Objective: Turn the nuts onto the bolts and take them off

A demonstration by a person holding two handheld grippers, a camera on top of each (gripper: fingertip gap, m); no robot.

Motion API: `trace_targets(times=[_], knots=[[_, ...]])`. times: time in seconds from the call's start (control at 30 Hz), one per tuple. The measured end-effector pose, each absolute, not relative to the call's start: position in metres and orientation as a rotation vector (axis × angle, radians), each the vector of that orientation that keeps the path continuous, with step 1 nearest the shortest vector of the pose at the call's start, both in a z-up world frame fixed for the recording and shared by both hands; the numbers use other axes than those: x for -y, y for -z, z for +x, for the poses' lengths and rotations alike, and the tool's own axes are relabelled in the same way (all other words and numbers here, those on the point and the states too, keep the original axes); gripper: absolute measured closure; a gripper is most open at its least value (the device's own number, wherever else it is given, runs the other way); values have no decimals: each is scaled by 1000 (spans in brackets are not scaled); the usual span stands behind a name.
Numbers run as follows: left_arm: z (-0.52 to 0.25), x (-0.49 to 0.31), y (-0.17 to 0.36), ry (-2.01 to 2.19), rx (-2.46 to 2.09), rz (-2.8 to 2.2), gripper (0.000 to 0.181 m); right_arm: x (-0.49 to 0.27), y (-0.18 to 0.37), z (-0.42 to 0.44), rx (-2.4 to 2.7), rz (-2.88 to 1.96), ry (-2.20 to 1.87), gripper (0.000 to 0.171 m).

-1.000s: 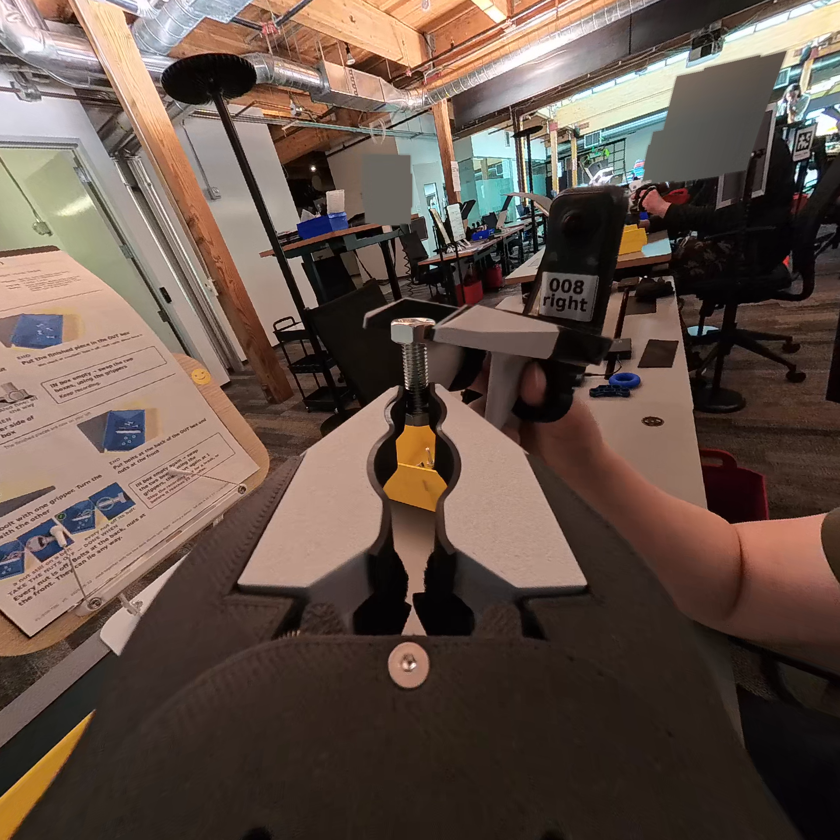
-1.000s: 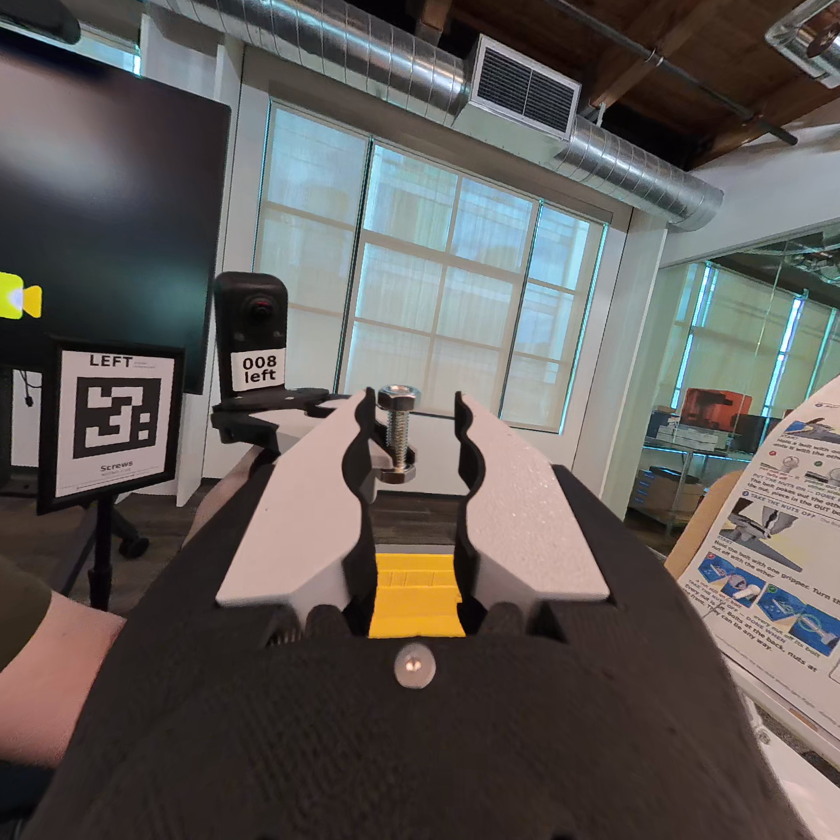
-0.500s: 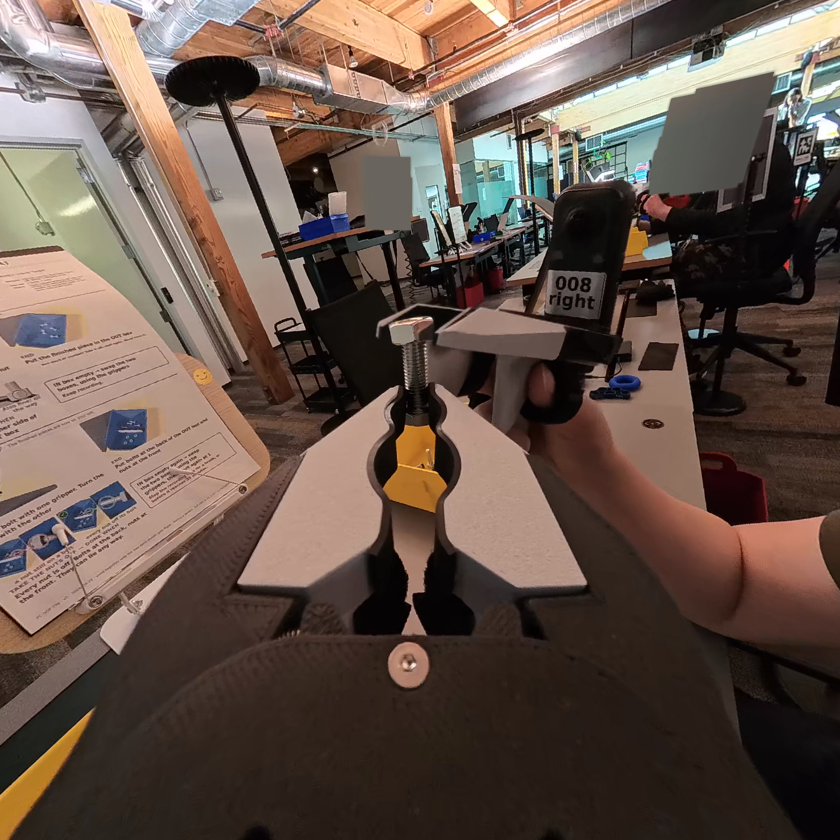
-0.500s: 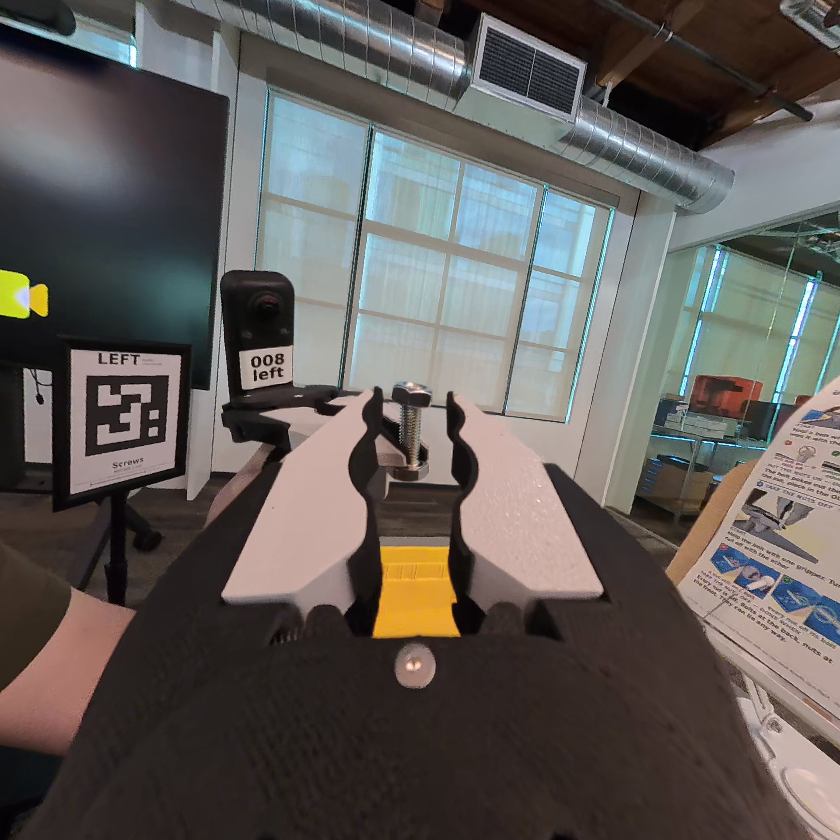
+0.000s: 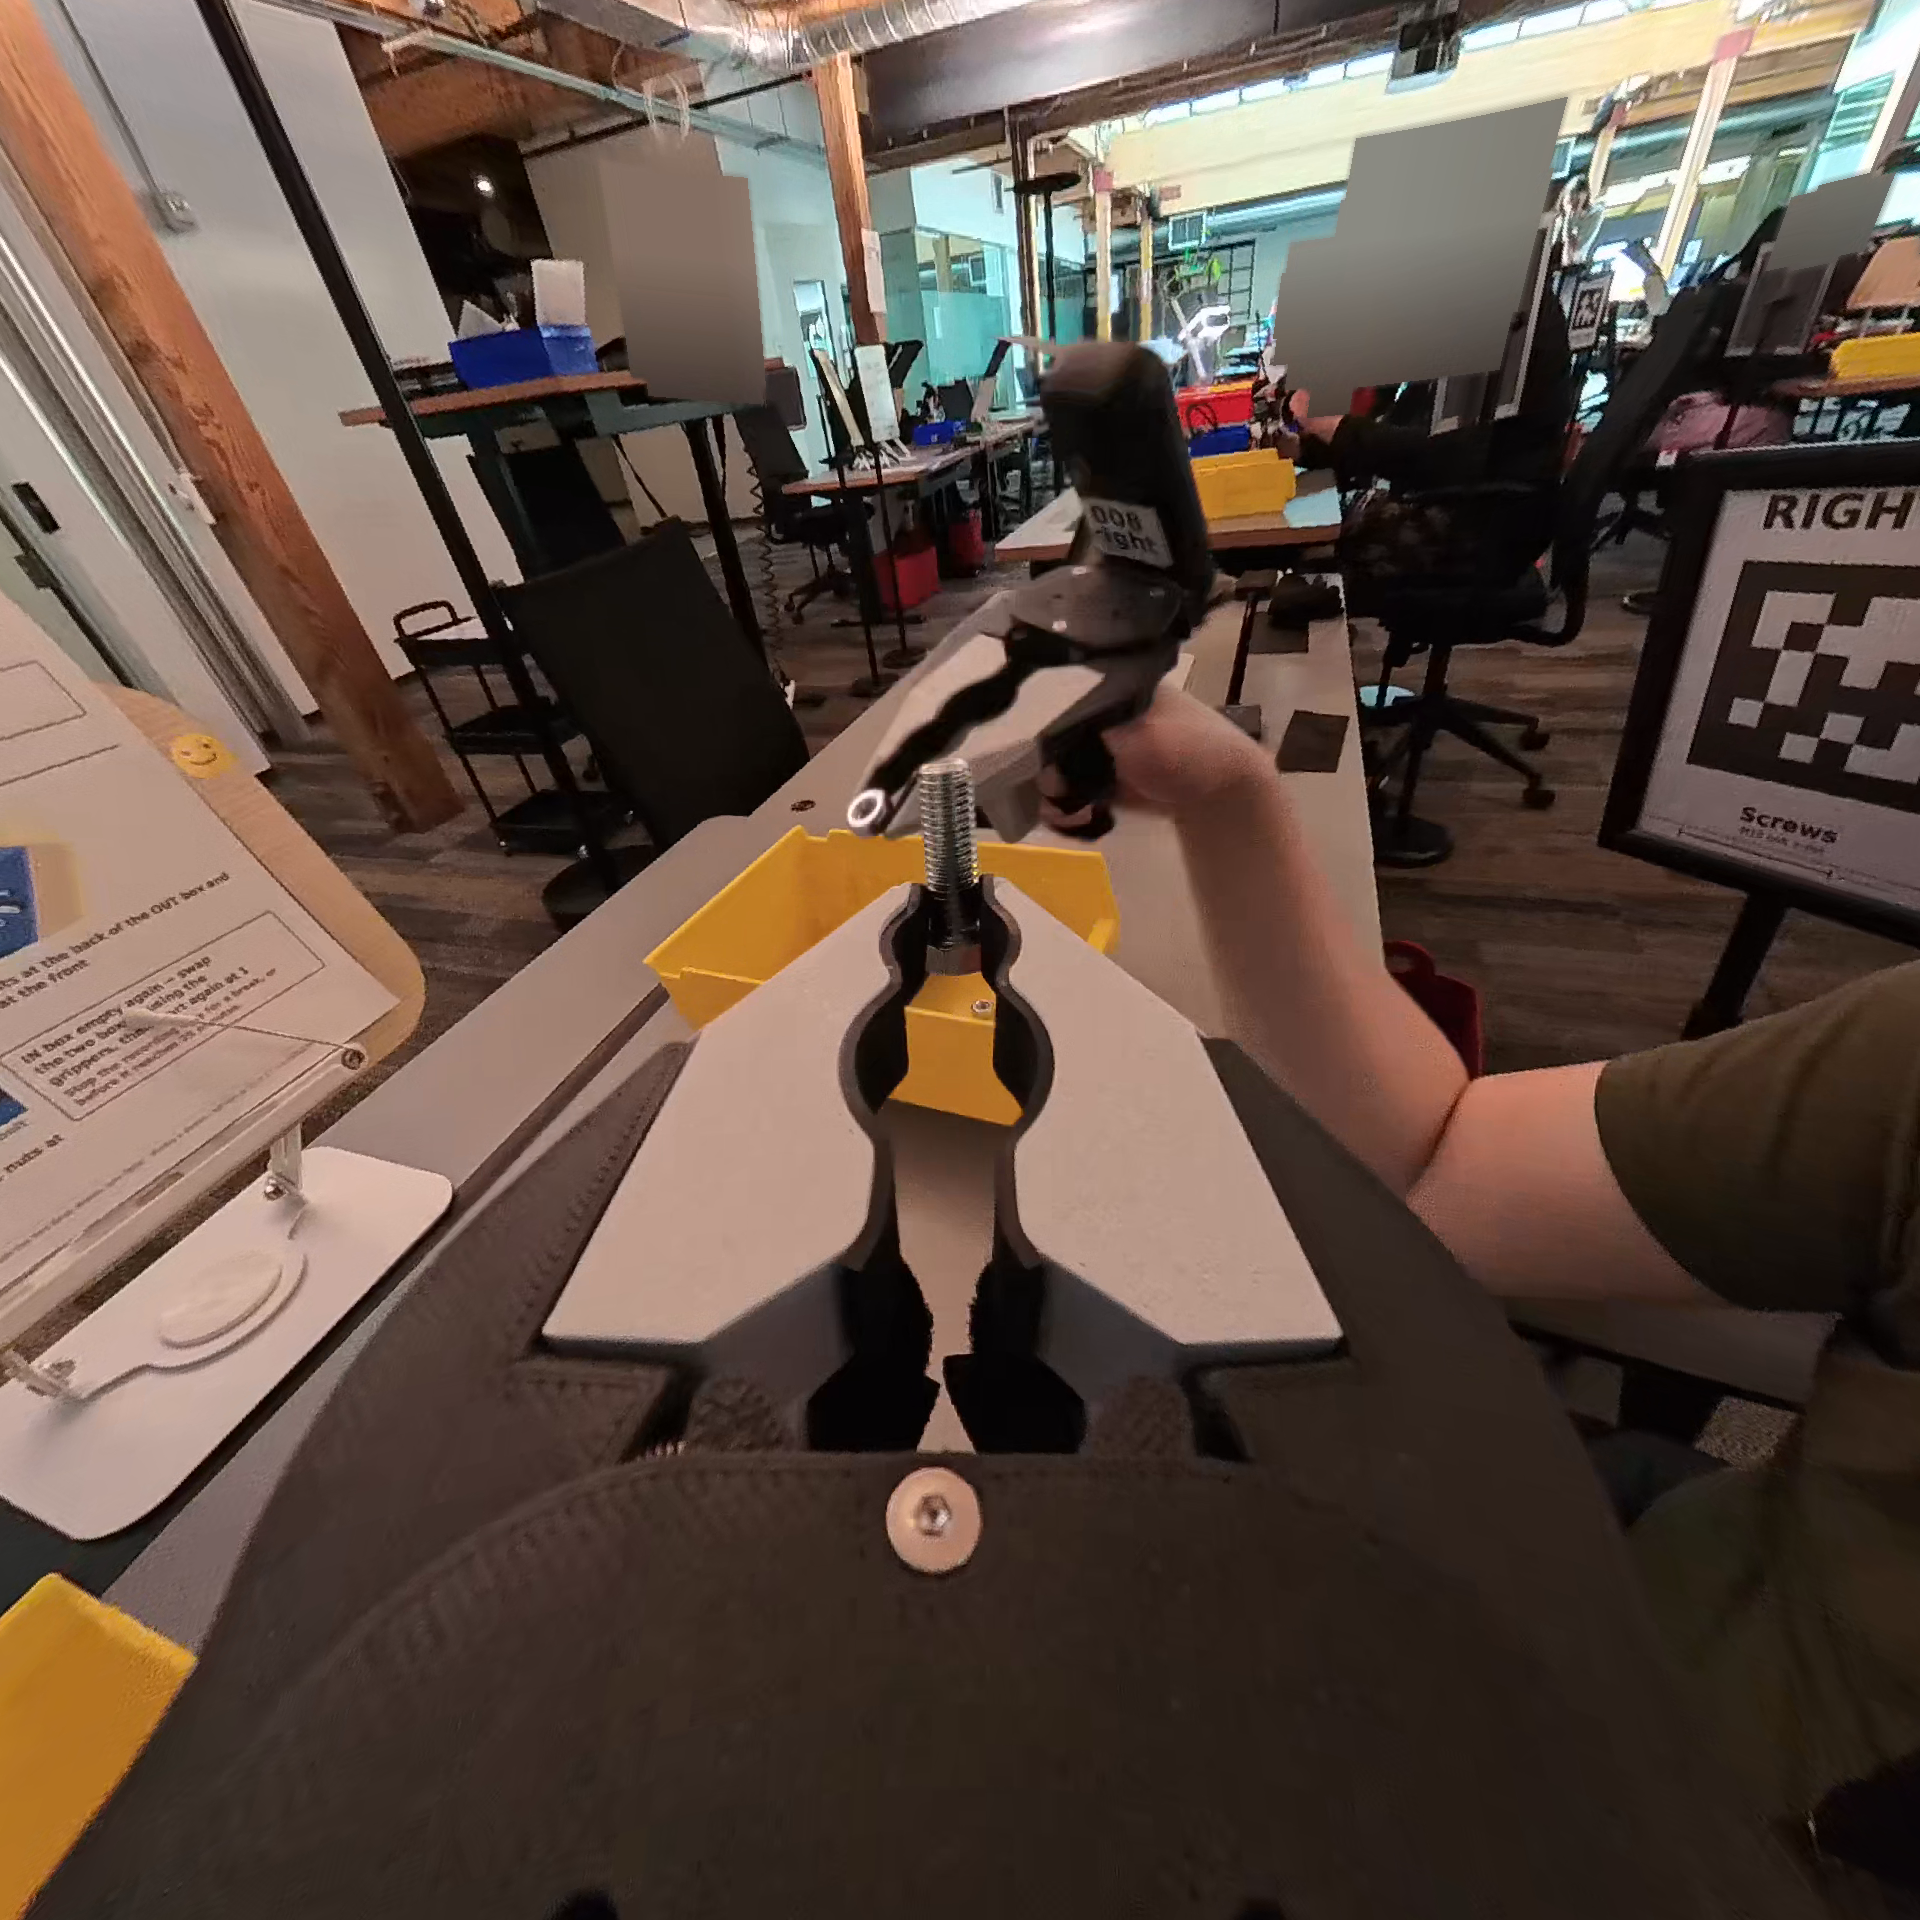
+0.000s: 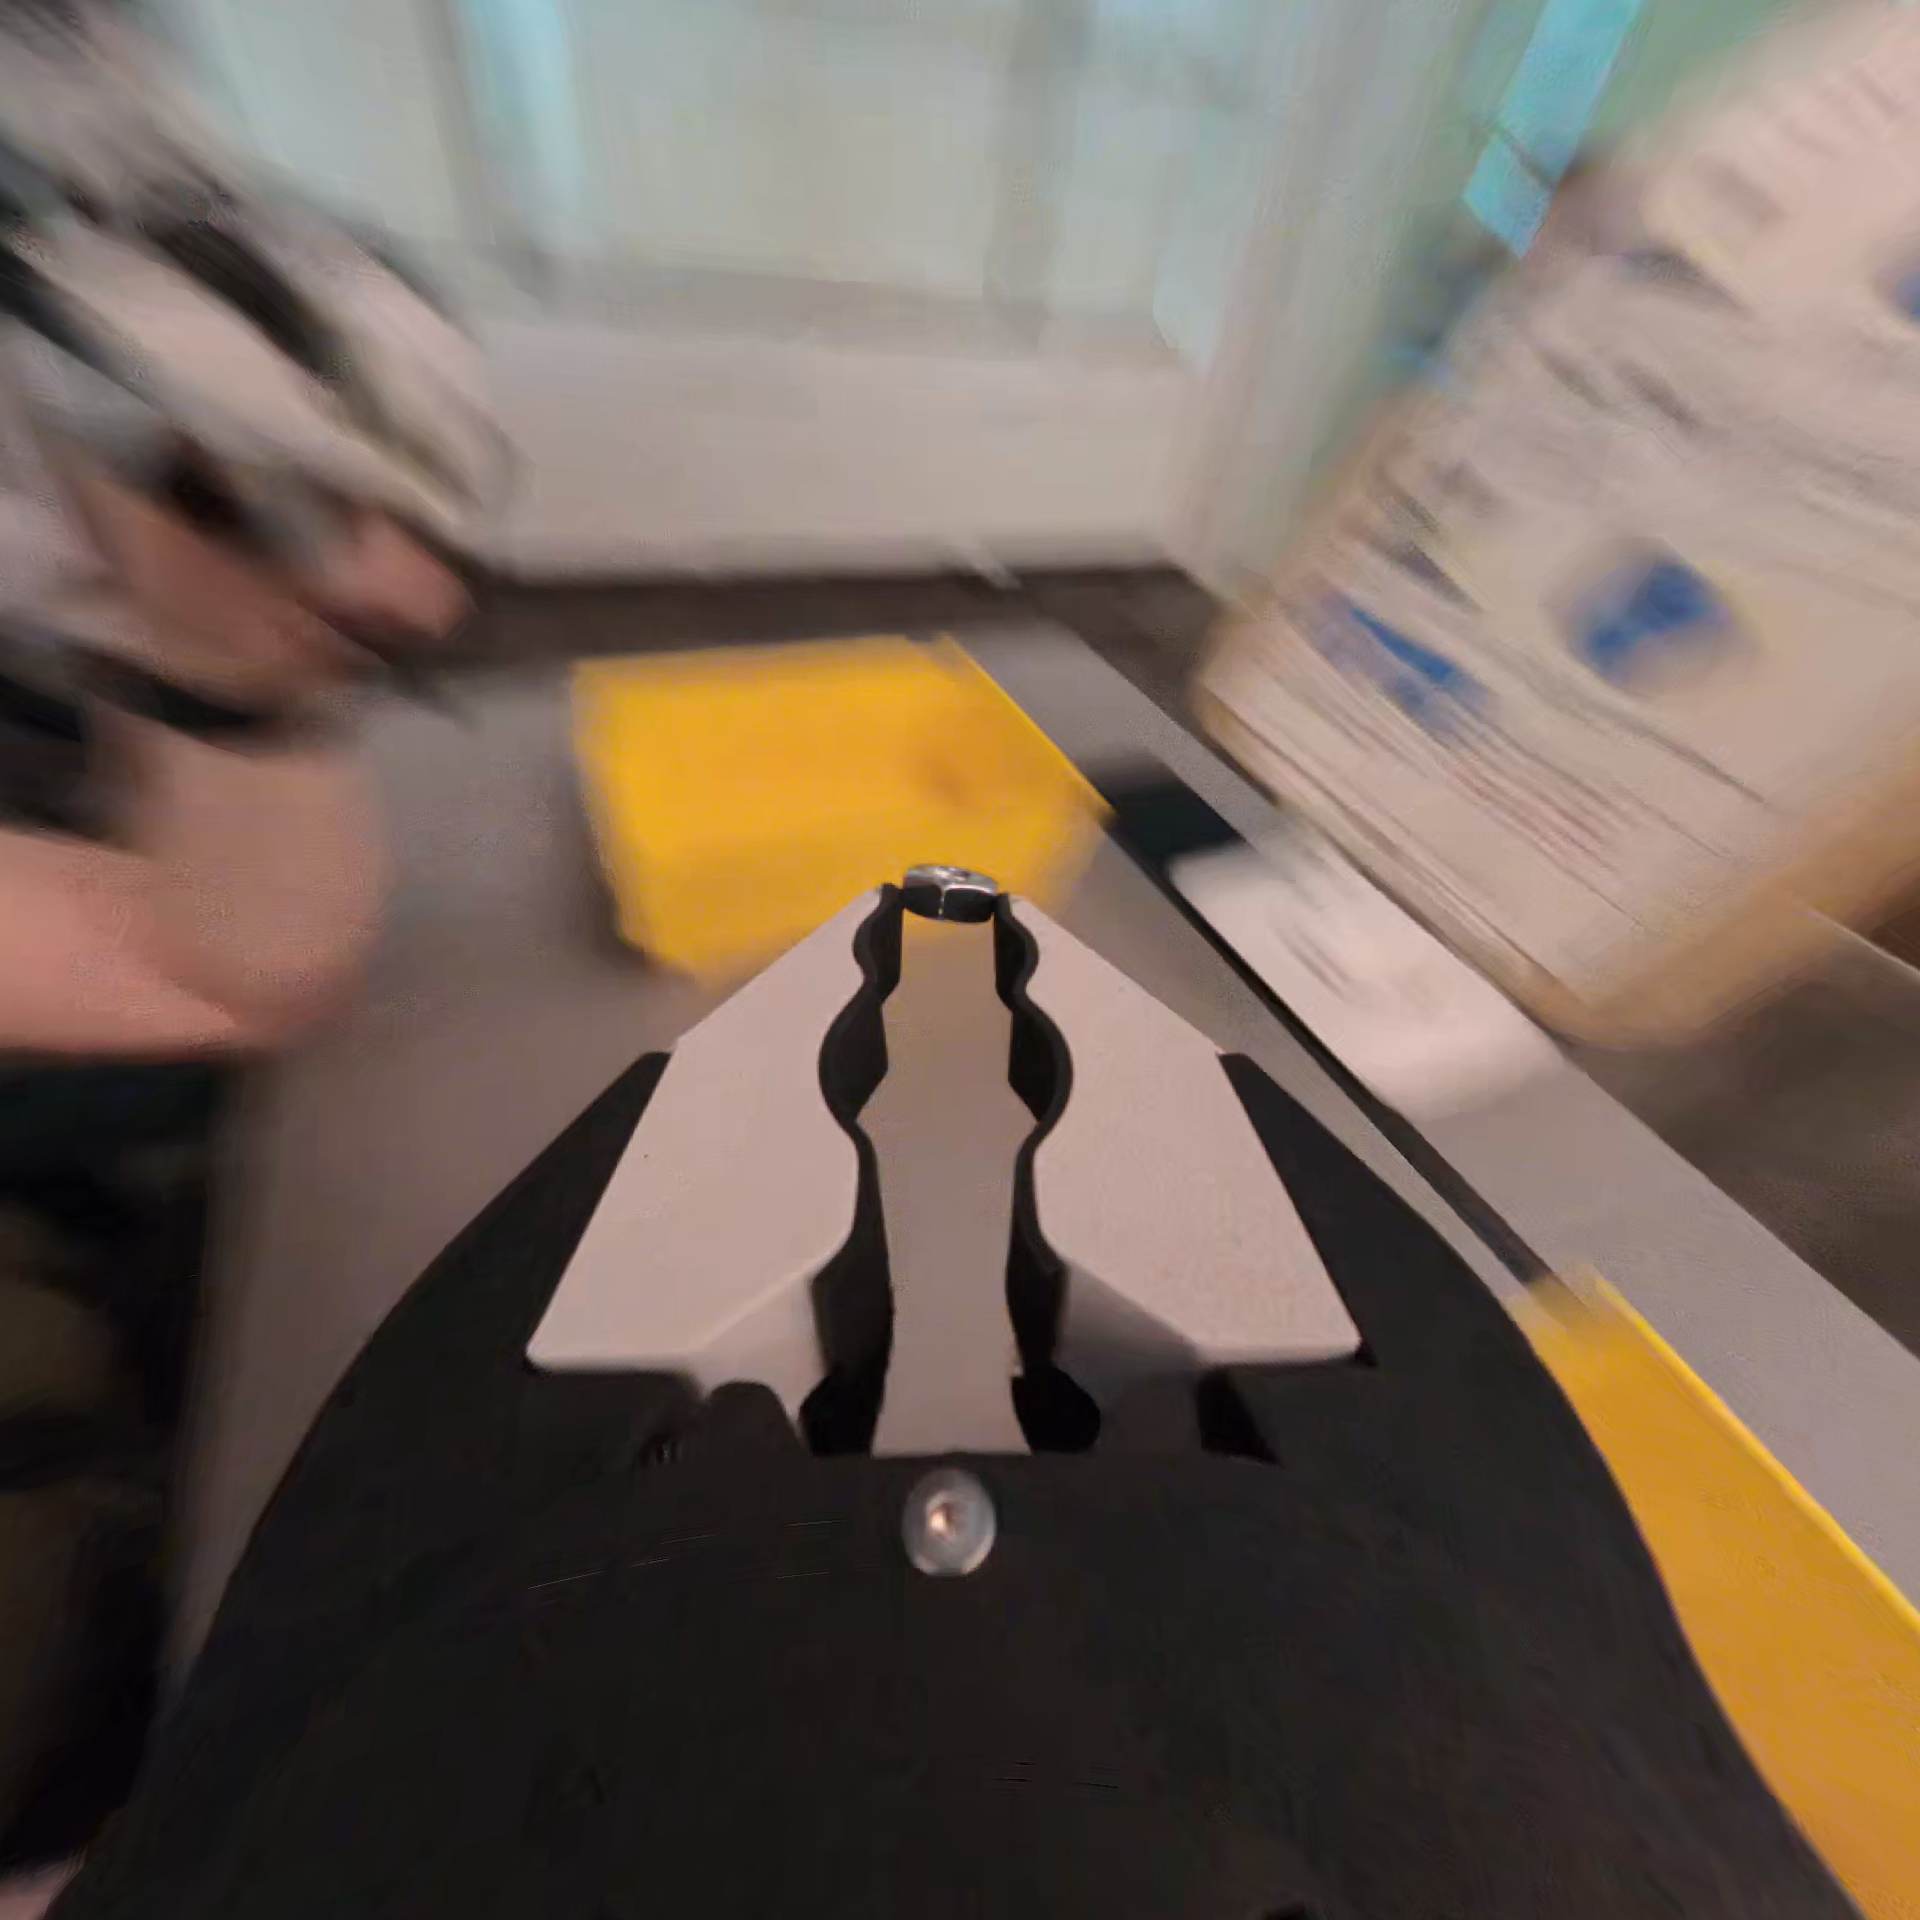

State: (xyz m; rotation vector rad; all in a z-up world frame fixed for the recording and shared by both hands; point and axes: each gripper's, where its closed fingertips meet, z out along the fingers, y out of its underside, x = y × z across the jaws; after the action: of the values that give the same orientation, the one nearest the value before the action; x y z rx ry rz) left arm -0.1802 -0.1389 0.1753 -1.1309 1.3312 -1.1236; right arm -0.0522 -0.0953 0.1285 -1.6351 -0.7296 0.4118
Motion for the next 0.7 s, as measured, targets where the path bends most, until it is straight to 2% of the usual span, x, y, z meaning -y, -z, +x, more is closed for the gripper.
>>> trace_targets(times=[0.07,0.1,0.27,0.4,0.47,0.57,0.63,0.7], knots=[[-182,138,-175,1123,-1335,-1137,174,94,-69,29,615,-1960,-25,155],[-183,136,-175,1125,-1334,-1140,174,102,-40,57,558,-2111,29,154],[-180,127,-168,1128,-1339,-1189,174,116,71,119,331,-2590,-111,154],[-179,126,-166,1127,-1345,-1199,174,115,114,116,360,-2659,-330,154],[-178,125,-164,1115,-1355,-1205,174,110,114,127,282,-2643,-313,150],[-175,126,-161,1125,-1369,-1212,174,97,85,138,230,-2501,-220,143],[-171,127,-158,1134,-1378,-1217,174,83,42,134,279,-2318,-105,137],[-167,127,-154,1141,-1392,-1226,174,69,-24,109,348,-2037,-56,135]])
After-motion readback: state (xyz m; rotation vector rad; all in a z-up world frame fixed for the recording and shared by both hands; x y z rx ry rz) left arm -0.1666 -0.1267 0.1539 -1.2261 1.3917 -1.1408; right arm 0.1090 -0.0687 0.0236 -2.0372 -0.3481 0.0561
